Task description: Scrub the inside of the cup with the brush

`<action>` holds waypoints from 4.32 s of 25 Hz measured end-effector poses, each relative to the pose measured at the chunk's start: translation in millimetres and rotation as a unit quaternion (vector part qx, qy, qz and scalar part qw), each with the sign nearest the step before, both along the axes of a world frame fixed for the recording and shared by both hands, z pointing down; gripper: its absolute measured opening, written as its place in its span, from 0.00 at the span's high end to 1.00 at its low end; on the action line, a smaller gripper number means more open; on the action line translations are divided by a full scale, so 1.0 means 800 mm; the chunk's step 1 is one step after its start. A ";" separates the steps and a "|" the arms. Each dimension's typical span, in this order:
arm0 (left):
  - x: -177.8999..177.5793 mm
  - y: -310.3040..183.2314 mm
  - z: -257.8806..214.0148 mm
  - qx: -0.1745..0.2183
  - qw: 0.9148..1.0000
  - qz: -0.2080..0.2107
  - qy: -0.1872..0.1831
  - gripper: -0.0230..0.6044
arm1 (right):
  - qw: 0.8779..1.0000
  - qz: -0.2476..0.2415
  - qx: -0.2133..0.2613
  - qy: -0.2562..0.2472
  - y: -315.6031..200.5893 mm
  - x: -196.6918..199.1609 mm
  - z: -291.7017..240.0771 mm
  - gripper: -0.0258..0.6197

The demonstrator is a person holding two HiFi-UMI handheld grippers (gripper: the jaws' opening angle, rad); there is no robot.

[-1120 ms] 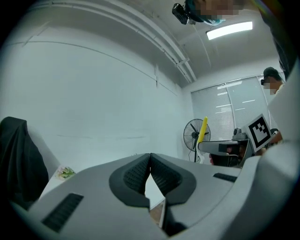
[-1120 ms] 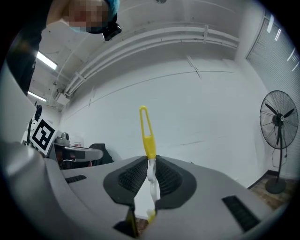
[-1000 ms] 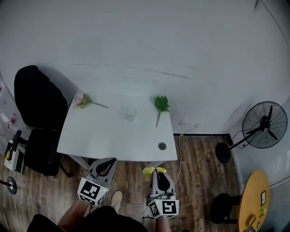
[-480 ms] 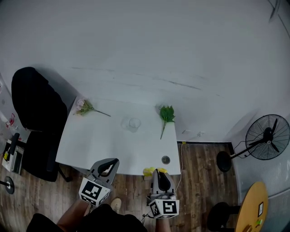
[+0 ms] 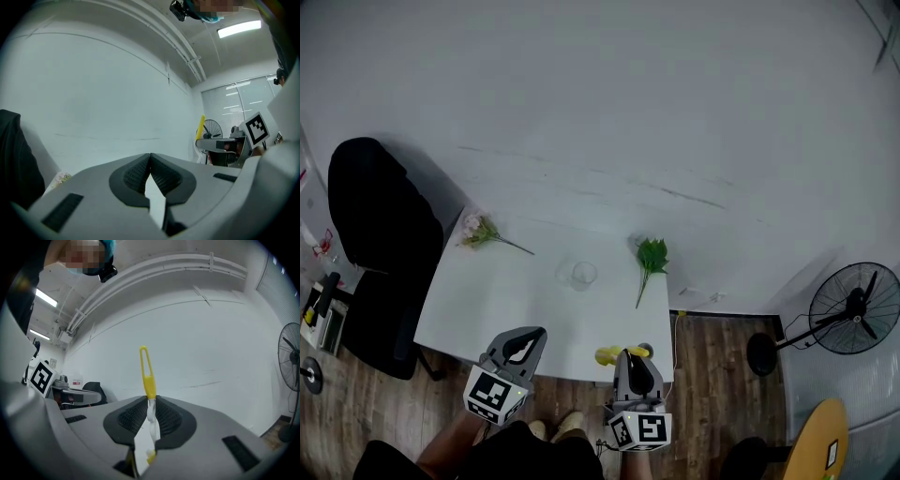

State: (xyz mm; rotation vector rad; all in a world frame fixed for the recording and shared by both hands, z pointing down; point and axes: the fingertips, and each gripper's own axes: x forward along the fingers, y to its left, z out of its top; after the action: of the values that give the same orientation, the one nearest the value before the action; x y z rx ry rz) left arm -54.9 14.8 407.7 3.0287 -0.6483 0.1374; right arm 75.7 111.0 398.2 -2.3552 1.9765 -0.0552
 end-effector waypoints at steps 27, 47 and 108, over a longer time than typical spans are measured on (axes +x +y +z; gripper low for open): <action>0.125 -0.176 0.029 -0.020 0.992 -0.124 -0.022 0.93 | 0.989 -0.145 0.000 -0.012 -0.246 0.140 0.007 0.85; 0.145 -0.250 0.080 -0.055 0.979 -0.190 -0.045 0.93 | 0.971 -0.231 -0.036 -0.045 -0.373 0.147 0.065 0.86; 0.163 -0.266 0.144 -0.099 0.980 -0.162 -0.052 0.92 | 0.972 -0.202 -0.081 -0.091 -0.382 0.167 0.141 0.86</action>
State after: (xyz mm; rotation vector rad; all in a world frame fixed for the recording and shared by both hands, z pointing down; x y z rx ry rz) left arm 75.5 -198.0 522.8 2.6968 -1.0553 0.3288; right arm 209.5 -194.7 511.3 -1.9022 2.3940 -0.4511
